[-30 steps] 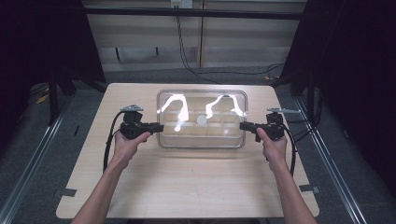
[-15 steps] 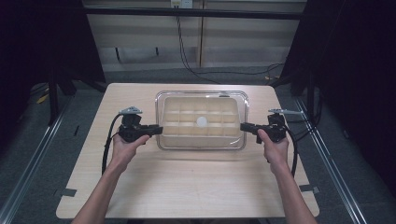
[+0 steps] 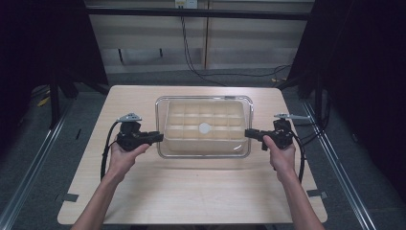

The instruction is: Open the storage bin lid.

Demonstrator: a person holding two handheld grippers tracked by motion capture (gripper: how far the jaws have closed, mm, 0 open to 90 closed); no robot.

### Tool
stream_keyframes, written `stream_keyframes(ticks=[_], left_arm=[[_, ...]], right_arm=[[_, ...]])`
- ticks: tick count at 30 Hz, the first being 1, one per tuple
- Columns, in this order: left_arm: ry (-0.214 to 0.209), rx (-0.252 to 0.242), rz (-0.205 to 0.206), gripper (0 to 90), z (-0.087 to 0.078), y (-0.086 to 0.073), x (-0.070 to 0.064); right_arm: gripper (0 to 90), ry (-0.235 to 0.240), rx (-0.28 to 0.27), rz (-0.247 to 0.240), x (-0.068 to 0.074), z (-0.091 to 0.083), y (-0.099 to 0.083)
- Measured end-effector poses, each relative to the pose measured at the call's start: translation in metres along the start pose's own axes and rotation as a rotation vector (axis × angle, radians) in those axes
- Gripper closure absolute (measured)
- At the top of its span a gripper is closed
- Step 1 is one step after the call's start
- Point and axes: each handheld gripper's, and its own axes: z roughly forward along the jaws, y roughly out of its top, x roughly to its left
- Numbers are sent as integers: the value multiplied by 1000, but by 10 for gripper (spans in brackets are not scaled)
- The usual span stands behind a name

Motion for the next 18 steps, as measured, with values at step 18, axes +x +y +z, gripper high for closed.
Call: stream_keyframes(ticks=[18], left_arm=[[-44,-5,1,735,-1,-10,-16]], right_arm=[[751,-6,6,28,2,-17,-13]])
